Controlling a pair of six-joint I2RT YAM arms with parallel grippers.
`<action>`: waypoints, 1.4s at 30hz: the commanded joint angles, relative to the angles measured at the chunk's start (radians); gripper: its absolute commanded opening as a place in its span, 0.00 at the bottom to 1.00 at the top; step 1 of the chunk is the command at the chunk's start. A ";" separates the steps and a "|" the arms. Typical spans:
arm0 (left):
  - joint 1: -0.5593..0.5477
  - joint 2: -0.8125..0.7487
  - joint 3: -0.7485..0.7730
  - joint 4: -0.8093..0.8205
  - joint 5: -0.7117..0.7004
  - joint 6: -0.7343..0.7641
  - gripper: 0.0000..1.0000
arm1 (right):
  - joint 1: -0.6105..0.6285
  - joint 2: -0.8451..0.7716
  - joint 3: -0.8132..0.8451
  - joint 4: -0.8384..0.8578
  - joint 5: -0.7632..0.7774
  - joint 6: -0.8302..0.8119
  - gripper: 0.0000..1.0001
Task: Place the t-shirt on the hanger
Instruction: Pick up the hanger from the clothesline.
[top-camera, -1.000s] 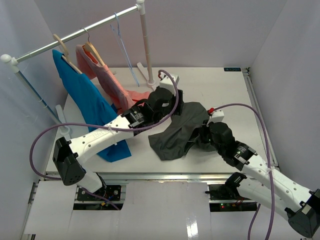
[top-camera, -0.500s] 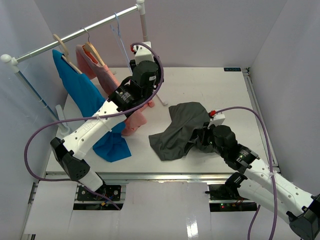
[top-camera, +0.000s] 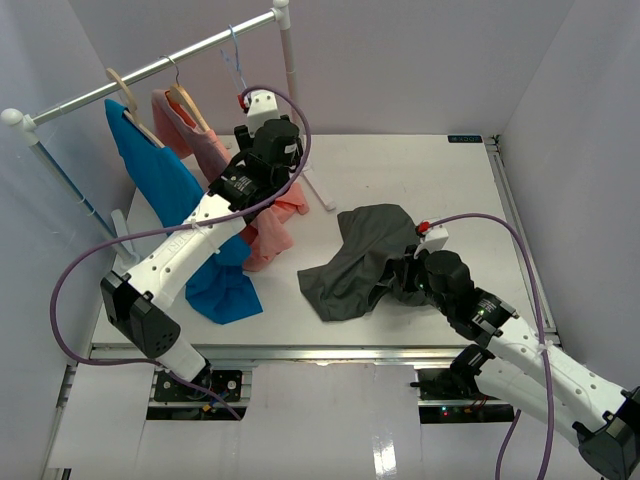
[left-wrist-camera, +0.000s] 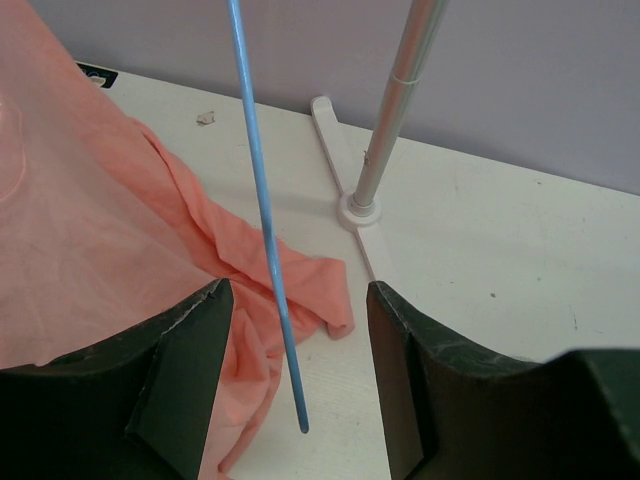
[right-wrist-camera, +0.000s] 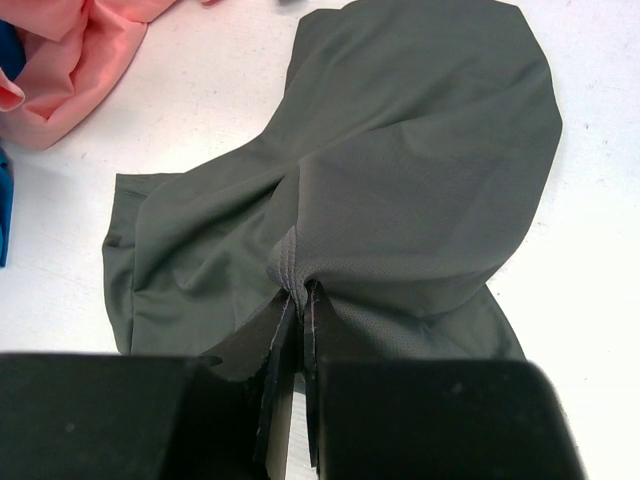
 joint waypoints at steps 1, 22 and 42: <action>0.040 -0.031 -0.003 0.005 0.029 -0.022 0.67 | -0.006 0.005 0.000 0.056 -0.012 -0.012 0.08; 0.107 -0.002 0.040 0.112 0.113 0.104 0.00 | -0.006 0.014 0.000 0.060 -0.020 -0.018 0.08; 0.107 -0.195 0.014 -0.068 0.338 0.080 0.00 | -0.006 0.010 0.001 0.060 -0.019 -0.019 0.08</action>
